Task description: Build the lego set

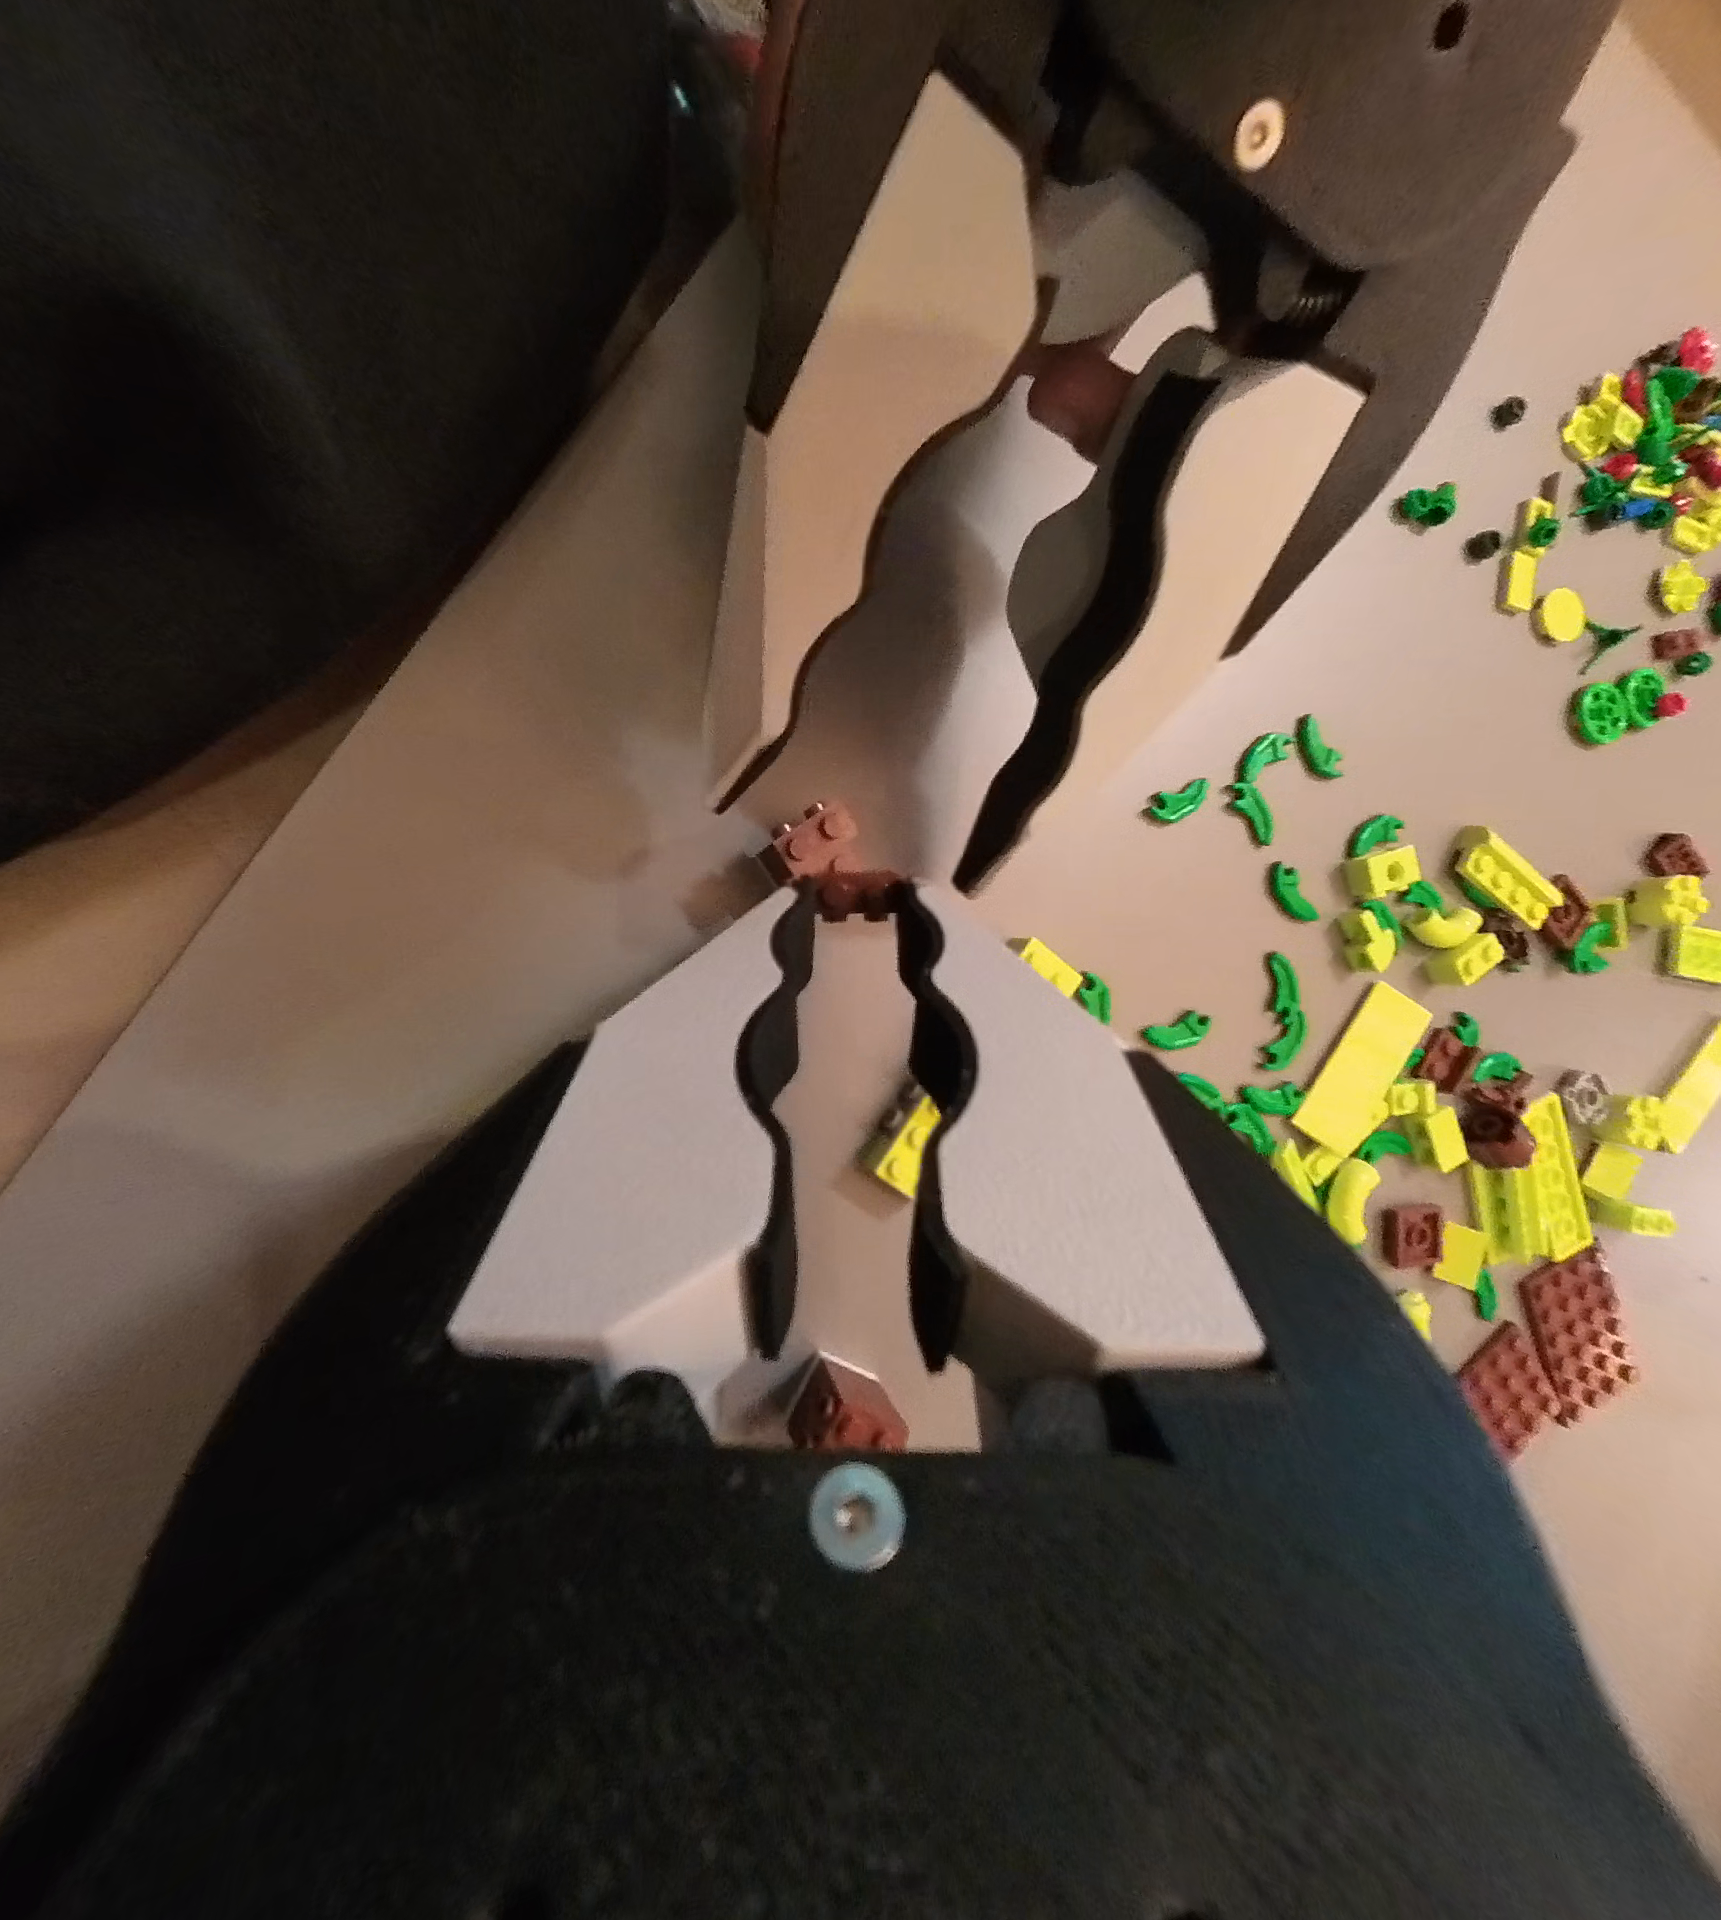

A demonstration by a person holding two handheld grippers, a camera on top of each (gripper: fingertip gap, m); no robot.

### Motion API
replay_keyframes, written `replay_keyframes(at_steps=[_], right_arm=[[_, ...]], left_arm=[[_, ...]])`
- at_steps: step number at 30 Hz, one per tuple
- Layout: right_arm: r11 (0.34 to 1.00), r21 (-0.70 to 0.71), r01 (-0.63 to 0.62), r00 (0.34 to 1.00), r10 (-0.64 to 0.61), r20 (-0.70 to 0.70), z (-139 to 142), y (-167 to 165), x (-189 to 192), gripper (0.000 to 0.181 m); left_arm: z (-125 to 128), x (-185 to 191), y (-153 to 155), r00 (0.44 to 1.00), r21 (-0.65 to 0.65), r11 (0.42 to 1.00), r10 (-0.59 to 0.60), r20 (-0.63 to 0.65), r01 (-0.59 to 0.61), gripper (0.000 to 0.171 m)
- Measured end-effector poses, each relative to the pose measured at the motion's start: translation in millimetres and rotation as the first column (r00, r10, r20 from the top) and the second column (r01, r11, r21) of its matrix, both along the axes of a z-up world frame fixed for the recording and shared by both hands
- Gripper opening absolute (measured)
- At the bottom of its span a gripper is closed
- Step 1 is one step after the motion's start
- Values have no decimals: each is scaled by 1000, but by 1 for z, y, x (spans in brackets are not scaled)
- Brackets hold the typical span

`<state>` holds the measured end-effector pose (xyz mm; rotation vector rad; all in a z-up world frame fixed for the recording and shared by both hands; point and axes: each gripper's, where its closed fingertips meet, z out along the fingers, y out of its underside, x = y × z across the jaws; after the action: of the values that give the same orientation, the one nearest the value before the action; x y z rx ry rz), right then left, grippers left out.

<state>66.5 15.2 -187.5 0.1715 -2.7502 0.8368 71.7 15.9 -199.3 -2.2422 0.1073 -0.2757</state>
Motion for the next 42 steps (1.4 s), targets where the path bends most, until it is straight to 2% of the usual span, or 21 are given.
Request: replay_keyframes(at_steps=[4,12,15,19,25,29,35,42], right_arm=[[1000,26,-9,1000,8,27,-6,1,6,14],[997,-38,63,996,-61,63,-4,-5,17,13],[993,-32,118,992,-116,53,-4,0,10,13],[991,-43,124,990,-121,76,-3,-1,7,13],[996,-22,86,986,-82,148,-5,-7,9,13],[996,-10,86,979,-83,187,-8,-8,7,13],[991,6,133,960,-130,250,-8,-8,7,14],[993,15,116,952,-115,284,-9,-9,6,14]], left_arm=[[0,-4,0,1000,-2,1000,26,17,-26,49],[8,-11,-3,985,25,998,56,164,-61,48],[16,0,-7,978,72,997,-33,204,19,48],[6,2,-6,995,23,999,-25,93,23,46],[-7,6,-6,998,-38,999,-40,-43,38,26],[-7,8,-6,998,-46,998,-51,-22,50,16],[-8,8,-7,998,-62,997,-48,48,51,16],[-9,8,-8,992,-80,995,-41,116,51,17]])
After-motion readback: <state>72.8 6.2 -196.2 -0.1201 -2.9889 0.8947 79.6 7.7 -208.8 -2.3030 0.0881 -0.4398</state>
